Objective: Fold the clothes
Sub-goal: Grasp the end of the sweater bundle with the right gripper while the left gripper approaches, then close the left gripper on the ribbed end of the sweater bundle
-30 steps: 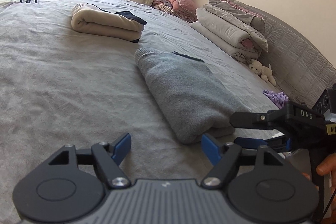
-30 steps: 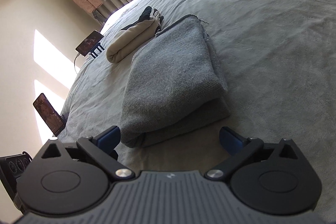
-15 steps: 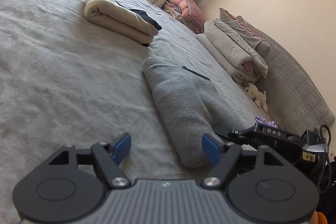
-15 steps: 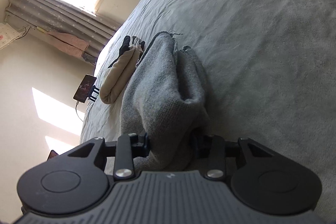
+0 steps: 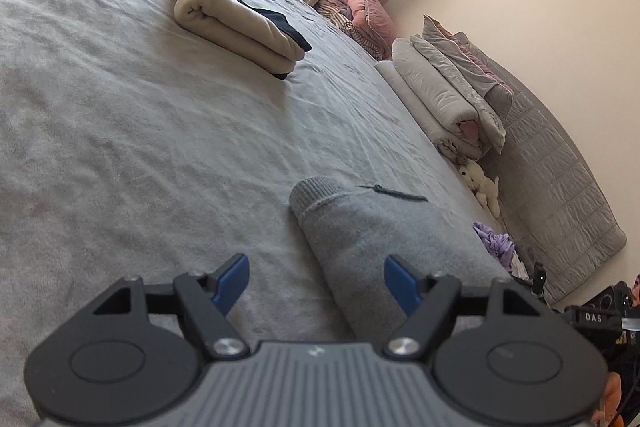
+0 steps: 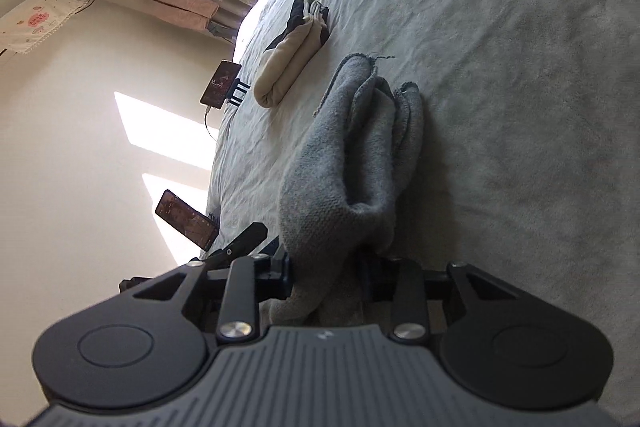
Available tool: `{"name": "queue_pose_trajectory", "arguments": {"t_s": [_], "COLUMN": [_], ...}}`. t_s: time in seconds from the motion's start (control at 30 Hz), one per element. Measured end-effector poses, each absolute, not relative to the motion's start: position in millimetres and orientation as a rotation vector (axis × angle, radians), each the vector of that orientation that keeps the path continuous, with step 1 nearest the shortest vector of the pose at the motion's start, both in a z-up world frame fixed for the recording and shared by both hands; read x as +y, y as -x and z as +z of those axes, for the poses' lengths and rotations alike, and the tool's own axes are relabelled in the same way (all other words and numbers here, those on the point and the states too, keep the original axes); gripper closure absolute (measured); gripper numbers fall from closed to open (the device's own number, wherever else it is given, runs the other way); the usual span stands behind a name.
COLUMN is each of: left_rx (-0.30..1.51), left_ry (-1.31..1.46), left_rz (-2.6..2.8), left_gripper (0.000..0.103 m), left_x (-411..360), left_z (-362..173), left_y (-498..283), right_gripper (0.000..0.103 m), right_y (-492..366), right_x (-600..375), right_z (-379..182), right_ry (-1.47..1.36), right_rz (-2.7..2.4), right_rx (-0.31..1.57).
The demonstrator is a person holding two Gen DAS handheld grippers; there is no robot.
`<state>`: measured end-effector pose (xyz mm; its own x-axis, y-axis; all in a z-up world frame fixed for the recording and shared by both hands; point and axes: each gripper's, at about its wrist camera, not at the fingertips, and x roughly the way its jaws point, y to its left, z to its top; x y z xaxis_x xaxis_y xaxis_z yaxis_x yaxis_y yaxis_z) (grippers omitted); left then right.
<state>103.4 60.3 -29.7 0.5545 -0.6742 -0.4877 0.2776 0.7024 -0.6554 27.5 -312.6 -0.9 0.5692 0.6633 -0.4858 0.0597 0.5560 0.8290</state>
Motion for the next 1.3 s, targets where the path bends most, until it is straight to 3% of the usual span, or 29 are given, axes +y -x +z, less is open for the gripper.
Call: {"name": "queue_pose_trajectory", "arguments": {"t_s": [0.47, 0.57, 0.7, 0.77, 0.8, 0.83, 0.9, 0.93, 1.3], "left_rx": [0.9, 0.969, 1.007, 1.001, 1.001, 0.993, 0.975, 0.965, 0.794], "left_ry": [0.438, 0.423, 0.4, 0.401, 0.407, 0.424, 0.462, 0.48, 0.533], "left_rz": [-0.721, -0.779, -0.822, -0.843, -0.851, -0.85, -0.844, -0.841, -0.568], "left_gripper": [0.027, 0.027, 0.029, 0.032, 0.039, 0.051, 0.067, 0.072, 0.077], "left_x": [-5.0, -26.0, -43.0, -46.7, -47.7, -45.8, -40.4, -37.8, 38.8], "left_z": [-18.5, -26.0, -37.3, -39.7, -41.7, -43.1, -45.4, -46.6, 1.3], "left_y": [-131.3, -145.4, -148.1, -142.6, -139.6, -136.3, -129.7, -126.4, -78.5], "right_gripper": [0.071, 0.064, 0.042, 0.041, 0.04, 0.04, 0.054, 0.055, 0.066], "right_y": [-9.9, -10.2, -4.1, -2.2, -1.9, -1.7, -1.6, -2.4, -53.8], "right_x": [-351.6, -345.4, -340.2, -336.7, -334.2, -331.9, -329.0, -327.9, -295.2], "right_z": [6.9, 3.9, -3.8, -10.1, -14.6, -18.8, -24.7, -23.9, 13.8], "right_ry": [-0.802, -0.785, -0.776, -0.768, -0.775, -0.782, -0.804, -0.806, -0.727], "right_rz": [0.281, 0.262, 0.241, 0.233, 0.228, 0.223, 0.219, 0.227, 0.391], "right_rx": [0.939, 0.949, 0.95, 0.95, 0.944, 0.938, 0.919, 0.905, 0.853]}}
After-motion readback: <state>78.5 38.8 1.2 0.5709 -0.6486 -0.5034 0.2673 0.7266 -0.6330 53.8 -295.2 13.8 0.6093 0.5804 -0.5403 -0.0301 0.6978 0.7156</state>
